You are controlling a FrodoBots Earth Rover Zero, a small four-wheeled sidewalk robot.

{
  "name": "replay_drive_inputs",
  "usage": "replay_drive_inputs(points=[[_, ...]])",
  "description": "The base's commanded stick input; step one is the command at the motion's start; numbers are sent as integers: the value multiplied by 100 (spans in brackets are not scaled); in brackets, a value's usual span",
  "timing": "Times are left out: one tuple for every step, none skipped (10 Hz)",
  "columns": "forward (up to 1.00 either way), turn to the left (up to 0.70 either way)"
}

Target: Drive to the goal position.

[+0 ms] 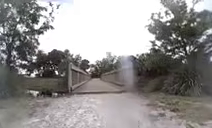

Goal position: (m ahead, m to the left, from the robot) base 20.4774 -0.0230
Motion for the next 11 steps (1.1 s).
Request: replay_drive_inputs(points=[[60,15],[60,10],[60,0],[60,0],[60,1],[60,4],[60,13],[60,15],[60,9],[60,3],[60,0]])
